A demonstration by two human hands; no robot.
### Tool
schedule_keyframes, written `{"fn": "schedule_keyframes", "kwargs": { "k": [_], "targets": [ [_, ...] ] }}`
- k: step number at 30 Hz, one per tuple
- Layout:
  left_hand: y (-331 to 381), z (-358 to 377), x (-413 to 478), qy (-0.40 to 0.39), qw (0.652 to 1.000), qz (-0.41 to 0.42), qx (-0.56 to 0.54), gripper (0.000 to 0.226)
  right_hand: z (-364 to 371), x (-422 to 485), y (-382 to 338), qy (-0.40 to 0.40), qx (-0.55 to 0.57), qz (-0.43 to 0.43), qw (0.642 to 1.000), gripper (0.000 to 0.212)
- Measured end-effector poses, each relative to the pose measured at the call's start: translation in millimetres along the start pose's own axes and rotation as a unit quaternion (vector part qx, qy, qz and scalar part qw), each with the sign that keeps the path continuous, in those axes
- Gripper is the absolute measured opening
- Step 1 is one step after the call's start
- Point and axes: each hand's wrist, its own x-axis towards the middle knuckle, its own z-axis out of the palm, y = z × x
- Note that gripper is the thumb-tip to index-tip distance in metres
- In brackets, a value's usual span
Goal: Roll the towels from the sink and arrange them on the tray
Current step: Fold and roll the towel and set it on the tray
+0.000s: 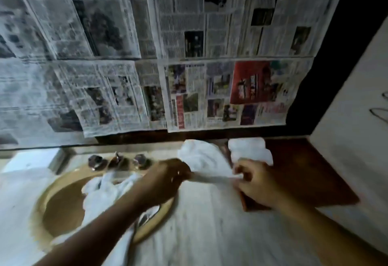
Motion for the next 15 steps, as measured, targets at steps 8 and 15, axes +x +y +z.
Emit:
{"fn": "schedule_keyframes", "kwargs": {
  "k": [8, 15],
  "targets": [
    [7.6, 231.3, -205.4, -0.152, 0.969, -0.191, -0.032, 0.009, 105.4, -193.3, 178.9, -0.208, -0.103, 0.155, 0.96, 0.017],
    [39.7, 253.2, -230.6, -0.131, 0.975, -0.179, 0.022, 0.024, 108.8, -227.5, 204.7, -0.154, -0.115, 0.045, 0.98, 0.014]
  ]
}}
